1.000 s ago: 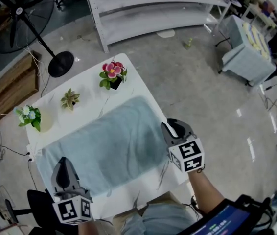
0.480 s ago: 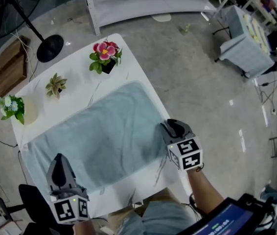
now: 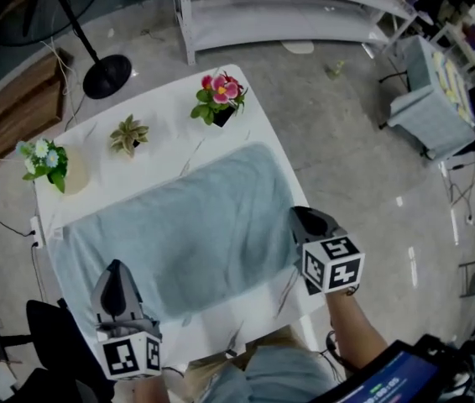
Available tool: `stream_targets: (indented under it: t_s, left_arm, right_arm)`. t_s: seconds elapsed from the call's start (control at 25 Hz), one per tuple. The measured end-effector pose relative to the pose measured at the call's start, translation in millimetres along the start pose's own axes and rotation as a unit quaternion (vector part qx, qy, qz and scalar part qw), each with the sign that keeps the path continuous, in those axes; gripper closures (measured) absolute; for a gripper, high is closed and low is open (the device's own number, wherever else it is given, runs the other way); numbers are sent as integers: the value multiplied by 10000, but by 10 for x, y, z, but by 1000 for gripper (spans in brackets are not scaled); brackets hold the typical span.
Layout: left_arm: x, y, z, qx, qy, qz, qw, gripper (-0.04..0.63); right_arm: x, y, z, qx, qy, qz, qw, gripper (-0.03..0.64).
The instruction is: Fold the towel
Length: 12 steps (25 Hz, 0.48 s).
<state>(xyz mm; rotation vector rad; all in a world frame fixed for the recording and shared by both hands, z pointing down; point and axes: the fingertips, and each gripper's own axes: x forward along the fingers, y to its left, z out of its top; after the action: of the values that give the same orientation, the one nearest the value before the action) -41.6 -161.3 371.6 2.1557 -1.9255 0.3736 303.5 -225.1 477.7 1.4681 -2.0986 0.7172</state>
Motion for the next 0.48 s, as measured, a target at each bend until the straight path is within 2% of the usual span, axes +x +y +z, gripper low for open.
stream_targets:
  t_s: [0.2,0.48]
  left_arm:
    - [-271,252,97,-121,-221,177,9995,588]
    - [-816,796,189,-299,-528,409,9973,588]
  right_arm:
    - [-157,426,436,-380,-398,162,9984,584]
    - [-284,1371,846,-984,-833,426,9907,584]
